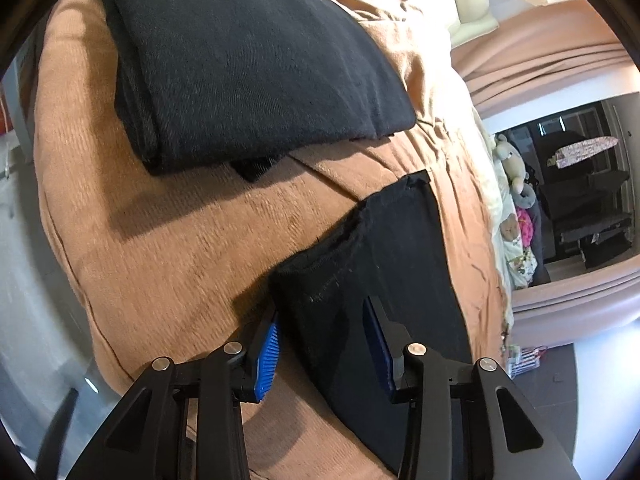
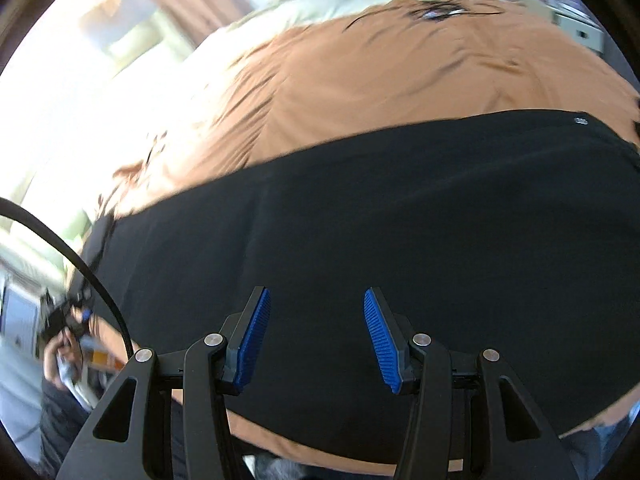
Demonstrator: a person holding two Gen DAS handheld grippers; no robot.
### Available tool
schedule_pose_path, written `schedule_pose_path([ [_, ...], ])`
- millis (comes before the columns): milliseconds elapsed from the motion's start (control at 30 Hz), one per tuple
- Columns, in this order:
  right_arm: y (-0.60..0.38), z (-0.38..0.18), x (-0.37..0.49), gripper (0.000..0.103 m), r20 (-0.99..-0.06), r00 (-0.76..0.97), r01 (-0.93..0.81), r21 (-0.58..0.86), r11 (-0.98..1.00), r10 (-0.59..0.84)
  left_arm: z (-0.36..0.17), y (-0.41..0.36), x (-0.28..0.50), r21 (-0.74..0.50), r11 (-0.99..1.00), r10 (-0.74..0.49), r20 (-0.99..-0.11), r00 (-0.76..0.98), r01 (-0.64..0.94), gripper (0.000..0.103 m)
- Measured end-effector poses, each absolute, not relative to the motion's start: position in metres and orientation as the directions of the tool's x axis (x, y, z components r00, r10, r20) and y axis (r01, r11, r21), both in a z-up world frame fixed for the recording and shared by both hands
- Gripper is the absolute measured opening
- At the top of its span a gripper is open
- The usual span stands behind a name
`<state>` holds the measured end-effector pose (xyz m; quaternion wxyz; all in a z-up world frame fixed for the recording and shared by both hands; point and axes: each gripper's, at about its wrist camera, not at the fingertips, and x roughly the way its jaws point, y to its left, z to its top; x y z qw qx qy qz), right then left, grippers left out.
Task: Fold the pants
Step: 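Press the left tool on the pant leg while the right tool smooths the pants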
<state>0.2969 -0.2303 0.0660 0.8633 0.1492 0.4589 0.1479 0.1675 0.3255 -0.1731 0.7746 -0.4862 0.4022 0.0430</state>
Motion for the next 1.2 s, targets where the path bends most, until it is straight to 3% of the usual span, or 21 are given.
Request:
schedule_pose_path([
  [267, -0.167, 0.042, 0.326, 0.031, -0.8, 0.423, -0.226, 0.361, 0.905, 0.425, -0.178, 0.315, 0.168, -0.734, 0.501, -0.344, -0.655, 0.673, -0.458, 0.042],
  [500, -0.12, 0.024, 0.343, 0.03, -0.86, 0.331, -0.315, 0.287, 0.904, 0.389, -0.186, 0.33, 0.166, -0.763, 0.447, -0.343, -0.628, 0.698, -0.467, 0.03],
  [667, -0.115, 0.013, 0.371, 0.016, -0.88, 0.335, -0.264, 0.255, 0.93, 0.336, -0.188, 0.336, 0.161, -0.778, 0.423, -0.342, -0.612, 0.713, -0.465, 0.029],
  [1200, -0.085, -0.013, 0.448, 0.013, -0.888, 0.383, -0.172, 0.202, 0.964, 0.255, -0.187, 0.342, 0.162, -0.774, 0.424, -0.34, -0.617, 0.709, -0.47, 0.029],
])
